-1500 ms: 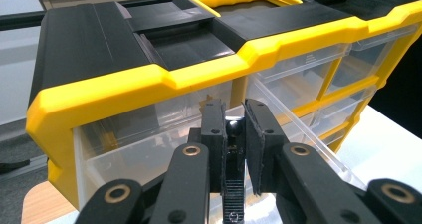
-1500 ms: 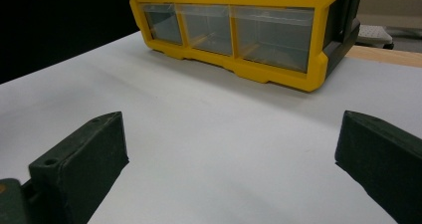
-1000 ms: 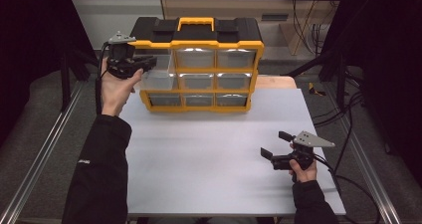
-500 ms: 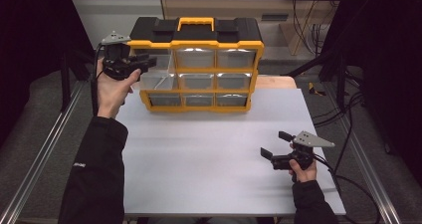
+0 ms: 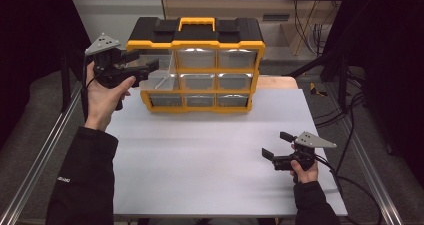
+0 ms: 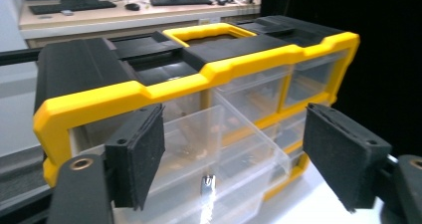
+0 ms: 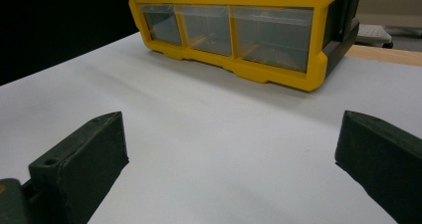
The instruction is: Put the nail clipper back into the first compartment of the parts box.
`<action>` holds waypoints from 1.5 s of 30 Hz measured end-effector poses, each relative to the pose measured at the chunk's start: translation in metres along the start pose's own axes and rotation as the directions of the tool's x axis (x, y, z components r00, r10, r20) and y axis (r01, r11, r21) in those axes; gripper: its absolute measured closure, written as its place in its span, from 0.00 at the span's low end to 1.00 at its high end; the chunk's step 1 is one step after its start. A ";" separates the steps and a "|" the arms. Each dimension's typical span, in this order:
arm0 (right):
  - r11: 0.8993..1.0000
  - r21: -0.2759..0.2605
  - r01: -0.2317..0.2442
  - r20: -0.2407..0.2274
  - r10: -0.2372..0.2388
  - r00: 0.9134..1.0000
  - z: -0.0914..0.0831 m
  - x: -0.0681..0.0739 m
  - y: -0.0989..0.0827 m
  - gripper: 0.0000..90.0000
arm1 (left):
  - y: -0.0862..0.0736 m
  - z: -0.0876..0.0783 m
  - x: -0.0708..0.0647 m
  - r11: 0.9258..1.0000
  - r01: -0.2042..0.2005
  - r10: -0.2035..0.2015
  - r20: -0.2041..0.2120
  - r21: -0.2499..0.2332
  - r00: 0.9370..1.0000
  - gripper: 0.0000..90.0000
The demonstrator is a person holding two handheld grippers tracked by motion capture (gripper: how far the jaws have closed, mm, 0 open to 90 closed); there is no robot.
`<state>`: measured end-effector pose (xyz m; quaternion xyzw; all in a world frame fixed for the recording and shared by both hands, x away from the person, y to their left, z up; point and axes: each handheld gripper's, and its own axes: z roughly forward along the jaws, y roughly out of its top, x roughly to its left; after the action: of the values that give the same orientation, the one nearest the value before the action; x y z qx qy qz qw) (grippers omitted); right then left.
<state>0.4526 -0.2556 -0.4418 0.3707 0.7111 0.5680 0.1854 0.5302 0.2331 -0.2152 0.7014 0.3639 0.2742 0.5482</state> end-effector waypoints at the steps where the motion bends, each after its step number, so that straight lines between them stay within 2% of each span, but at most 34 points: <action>1: 1.000 0.001 0.001 0.001 -0.001 1.000 0.000 0.000 0.000 0.01 | -0.001 -0.003 -0.001 1.000 0.003 -0.003 0.010 -0.005 1.000 0.24; 5: 1.000 0.002 0.002 0.001 -0.002 1.000 0.000 0.000 0.000 0.01 | -0.005 -0.012 -0.004 1.000 0.009 -0.009 0.031 -0.013 0.999 0.15; 13: 1.000 0.002 0.000 0.003 0.000 1.000 0.000 0.000 0.000 0.01 | -0.023 -0.029 -0.010 1.000 -0.025 0.026 0.052 -0.007 0.998 0.07; 20: 1.000 0.001 0.000 0.004 0.000 1.000 0.000 0.000 0.000 0.01 | -0.048 -0.044 -0.018 0.999 -0.044 0.046 0.079 -0.016 0.996 0.02; 26: 1.000 0.001 0.001 0.005 -0.001 1.000 0.000 0.000 0.000 0.01 | -0.073 -0.052 -0.022 0.999 -0.035 0.037 0.095 -0.018 0.995 0.01; 31: 1.000 0.001 0.000 0.005 0.000 1.000 0.000 0.000 0.000 0.01 | -0.098 -0.053 -0.026 0.999 -0.019 0.023 0.124 -0.032 0.992 0.01; 36: 1.000 0.003 0.003 0.006 -0.003 1.000 0.001 0.000 -0.001 0.01 | -0.131 -0.046 -0.028 1.000 -0.015 0.015 0.137 -0.007 0.991 0.01; 38: 1.000 0.006 0.003 0.007 -0.003 1.000 0.001 0.000 -0.001 0.01 | -0.144 -0.043 -0.028 1.000 -0.012 0.013 0.129 -0.008 0.992 0.01; 45: 1.000 0.005 -0.001 0.008 0.001 1.000 0.001 0.000 -0.002 0.01 | -0.183 -0.036 -0.024 0.999 0.021 -0.025 0.145 0.028 0.989 0.01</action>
<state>0.4528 -0.2552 -0.4435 0.3734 0.7116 0.5649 0.1870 0.4494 0.2585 -0.3834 0.7224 0.3347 0.2113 0.5671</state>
